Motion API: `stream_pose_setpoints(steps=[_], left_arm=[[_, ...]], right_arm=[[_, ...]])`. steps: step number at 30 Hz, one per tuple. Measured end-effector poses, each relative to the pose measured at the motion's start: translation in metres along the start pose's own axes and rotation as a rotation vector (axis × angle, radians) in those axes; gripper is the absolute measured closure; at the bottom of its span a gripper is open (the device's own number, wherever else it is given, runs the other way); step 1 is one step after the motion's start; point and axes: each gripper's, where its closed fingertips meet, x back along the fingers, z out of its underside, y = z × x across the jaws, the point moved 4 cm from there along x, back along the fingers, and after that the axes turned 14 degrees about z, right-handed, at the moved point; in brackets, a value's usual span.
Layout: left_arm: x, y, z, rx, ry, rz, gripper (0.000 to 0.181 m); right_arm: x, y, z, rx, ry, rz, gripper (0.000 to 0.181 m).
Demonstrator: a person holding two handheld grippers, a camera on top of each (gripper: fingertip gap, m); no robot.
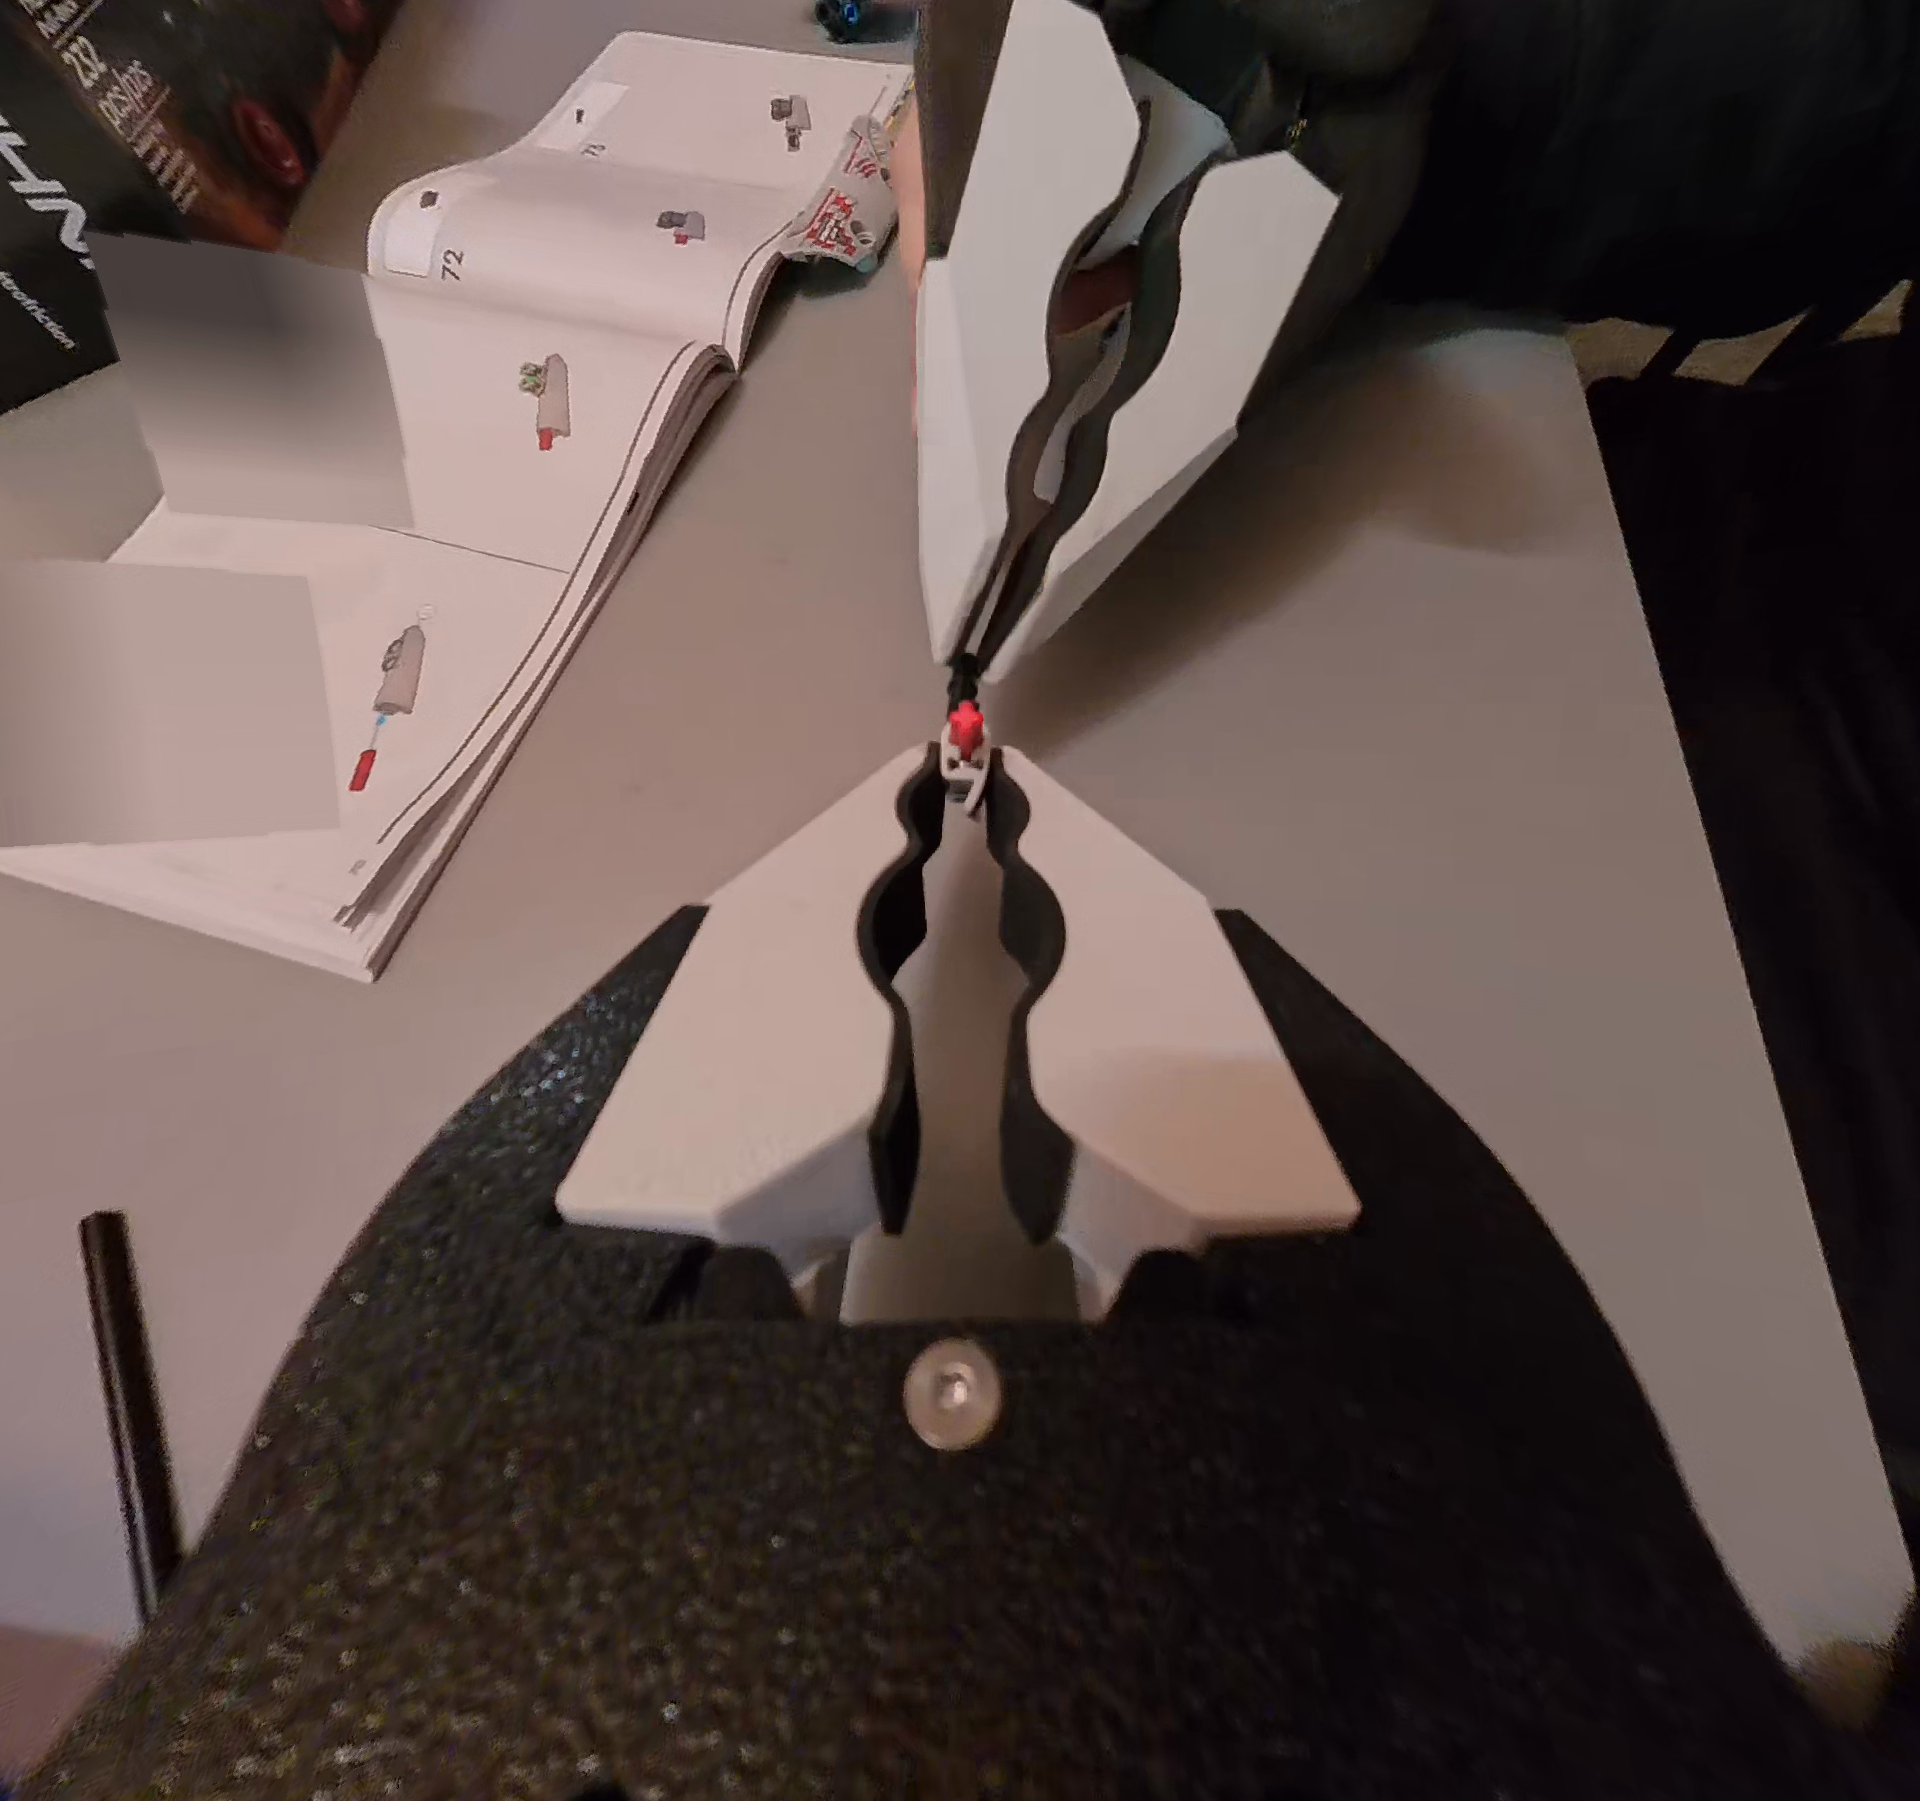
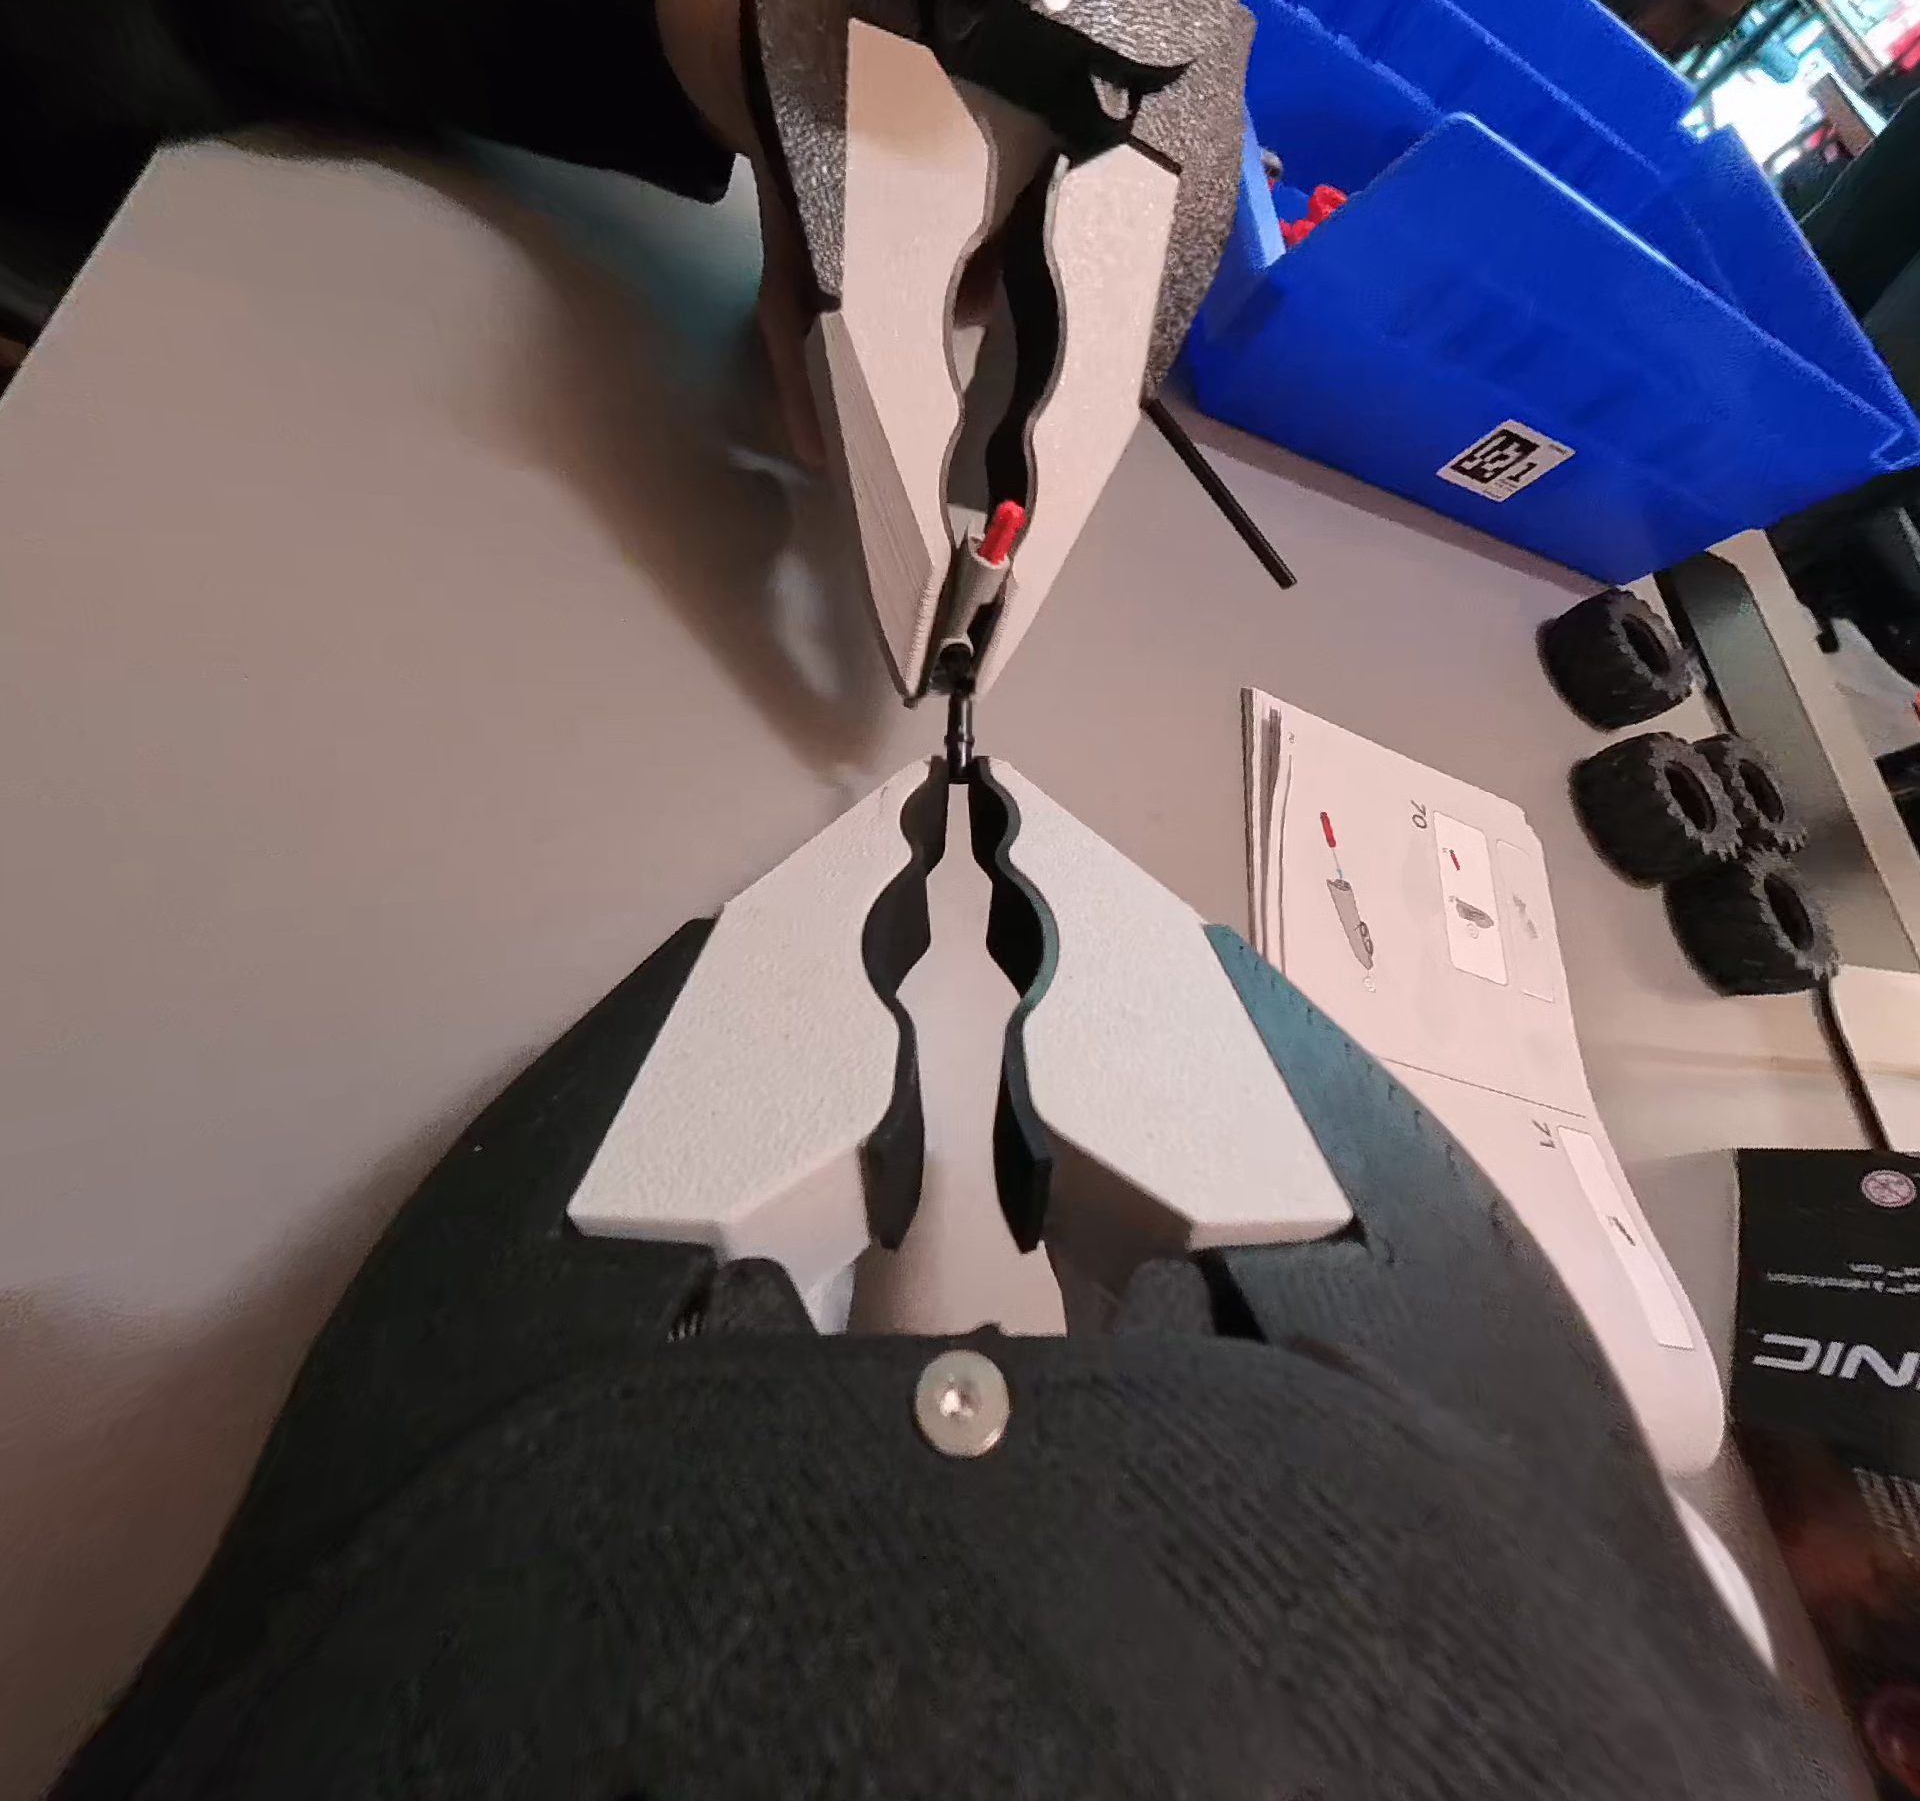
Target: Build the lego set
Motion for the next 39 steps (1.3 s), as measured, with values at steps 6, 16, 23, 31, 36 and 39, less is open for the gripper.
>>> stream_pose_setpoints(steps=[6,16,23,31,36,39], left_arm=[[-0.004,0.0,0.0,0.01,0.013,0.006,0.177],[-0.004,0.002,0.003,0.051,0.026,0.007,0.177],[-0.006,0.0,0.006,0.062,0.051,0.024,0.177],[-0.011,0.001,0.004,0.086,0.052,0.033,0.177],[-0.018,0.002,0.006,0.084,0.098,0.024,0.177],[-0.018,0.003,0.011,0.092,0.131,0.01,0.177]], right_arm=[[-0.003,0.004,-0.001,0.073,0.013,0.023,0.178],[-0.004,0.01,-0.004,0.303,0.035,0.1,0.178],[-0.004,0.012,-0.004,0.342,0.045,0.086,0.178],[-0.001,0.016,-0.016,0.256,-0.058,0.049,0.179],[-0.003,0.013,-0.003,0.175,0.009,0.007,0.181],[-0.001,0.015,0.02,0.056,0.096,-0.093,0.181]])
